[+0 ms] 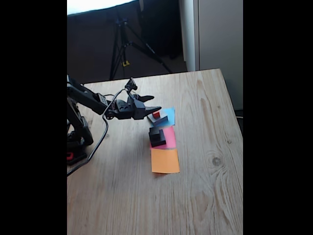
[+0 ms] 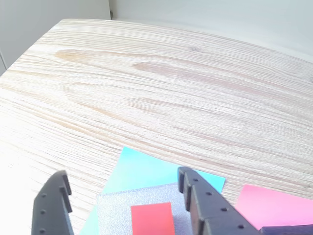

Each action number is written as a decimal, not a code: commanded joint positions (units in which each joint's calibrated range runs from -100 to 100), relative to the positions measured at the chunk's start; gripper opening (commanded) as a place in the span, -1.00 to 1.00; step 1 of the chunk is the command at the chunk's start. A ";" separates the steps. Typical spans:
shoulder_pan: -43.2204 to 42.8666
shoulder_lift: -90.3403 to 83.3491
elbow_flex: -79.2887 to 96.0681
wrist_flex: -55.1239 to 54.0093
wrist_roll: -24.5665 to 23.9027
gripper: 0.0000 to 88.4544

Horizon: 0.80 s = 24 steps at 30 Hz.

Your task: Tower of hanoi

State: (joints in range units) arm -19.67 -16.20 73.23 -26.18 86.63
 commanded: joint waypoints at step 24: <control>12.11 -33.83 -59.77 101.98 -0.18 -0.99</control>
State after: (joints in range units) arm -11.51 -48.35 23.08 70.62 85.76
